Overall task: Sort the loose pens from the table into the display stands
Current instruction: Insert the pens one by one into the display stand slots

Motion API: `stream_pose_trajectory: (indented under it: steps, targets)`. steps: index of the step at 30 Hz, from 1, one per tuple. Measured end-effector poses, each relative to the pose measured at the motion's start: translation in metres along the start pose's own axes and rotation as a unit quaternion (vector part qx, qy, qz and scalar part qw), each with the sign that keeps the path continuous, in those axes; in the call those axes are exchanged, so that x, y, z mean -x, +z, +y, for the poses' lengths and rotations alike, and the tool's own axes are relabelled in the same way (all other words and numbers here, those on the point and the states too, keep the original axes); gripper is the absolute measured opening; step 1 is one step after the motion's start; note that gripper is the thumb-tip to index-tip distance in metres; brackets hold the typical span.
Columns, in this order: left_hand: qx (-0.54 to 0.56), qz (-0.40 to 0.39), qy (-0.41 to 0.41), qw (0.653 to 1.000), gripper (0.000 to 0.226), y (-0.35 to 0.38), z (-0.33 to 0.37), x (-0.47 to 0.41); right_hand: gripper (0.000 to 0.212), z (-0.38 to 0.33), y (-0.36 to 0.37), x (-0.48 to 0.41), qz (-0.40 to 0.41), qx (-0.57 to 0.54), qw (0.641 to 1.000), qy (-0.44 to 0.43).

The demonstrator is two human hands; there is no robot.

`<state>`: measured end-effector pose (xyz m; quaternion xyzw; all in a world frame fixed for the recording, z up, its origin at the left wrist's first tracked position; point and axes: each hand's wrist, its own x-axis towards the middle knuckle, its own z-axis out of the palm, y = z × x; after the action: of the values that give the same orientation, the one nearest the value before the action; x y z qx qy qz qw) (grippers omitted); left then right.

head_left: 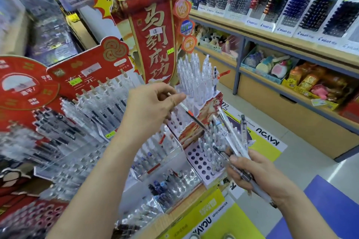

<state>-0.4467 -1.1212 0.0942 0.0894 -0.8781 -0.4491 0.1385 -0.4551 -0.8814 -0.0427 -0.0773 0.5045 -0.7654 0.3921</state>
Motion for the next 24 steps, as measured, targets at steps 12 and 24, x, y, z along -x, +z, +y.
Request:
stream_pose_trajectory:
  steps: [12, 24]
  targets:
    - [-0.051, 0.136, -0.012, 0.989, 0.027, -0.074, -0.033, 0.064, 0.044, 0.0, 0.036, -0.034, -0.033, -0.003, 0.999, 0.012]
    - [-0.21, 0.168, 0.022, 0.963, 0.006, -0.15, -0.083, 0.117, 0.031, 0.026, 0.131, -0.033, -0.055, 0.025, 0.998, 0.018]
